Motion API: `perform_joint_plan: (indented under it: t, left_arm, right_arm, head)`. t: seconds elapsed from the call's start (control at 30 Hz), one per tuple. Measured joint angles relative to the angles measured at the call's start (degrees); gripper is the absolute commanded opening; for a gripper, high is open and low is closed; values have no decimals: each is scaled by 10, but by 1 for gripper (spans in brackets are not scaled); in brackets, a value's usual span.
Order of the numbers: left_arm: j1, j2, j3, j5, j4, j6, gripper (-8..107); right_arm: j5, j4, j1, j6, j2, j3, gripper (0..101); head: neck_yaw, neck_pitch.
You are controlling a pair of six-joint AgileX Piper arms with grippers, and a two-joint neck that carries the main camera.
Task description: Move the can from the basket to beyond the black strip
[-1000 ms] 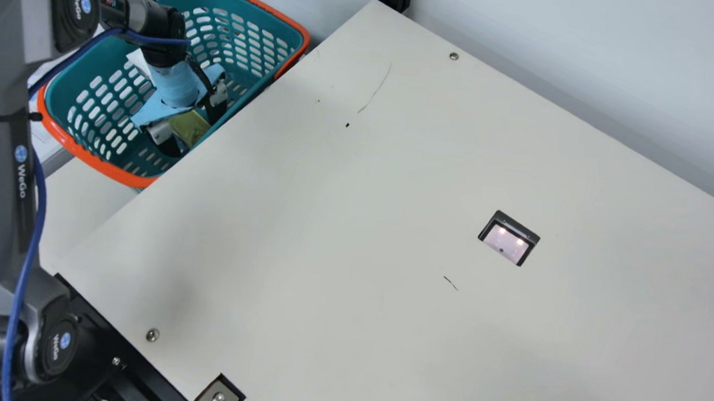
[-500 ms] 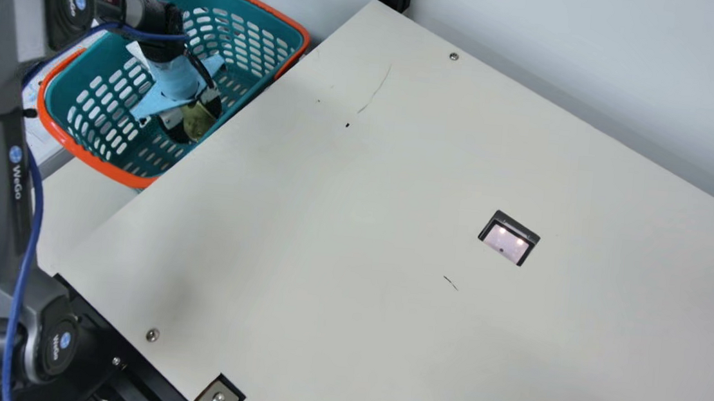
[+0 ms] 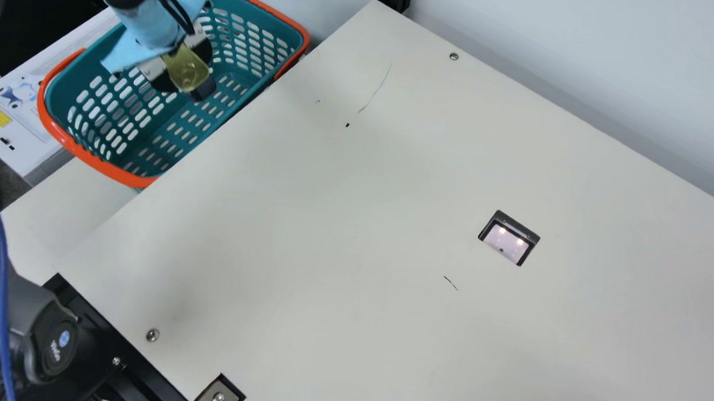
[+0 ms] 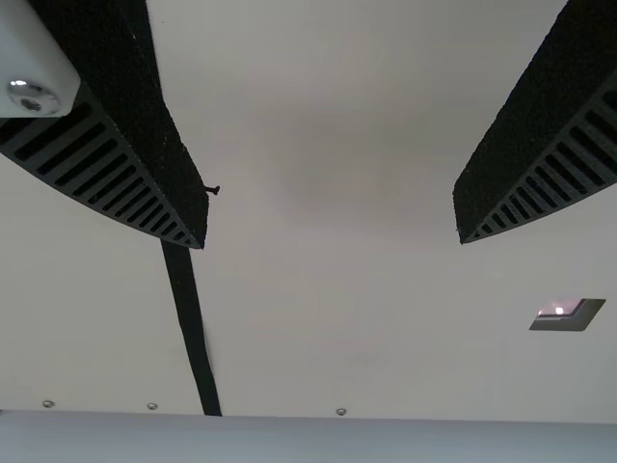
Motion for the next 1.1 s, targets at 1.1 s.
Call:
perform_joint_plan:
  t: [1.1]
  left_arm:
    - [-79,-241,-42,356,-139,65,10]
  right_arm:
    - [0,0,0,0,0,0,101]
  head:
    - [0,-3]
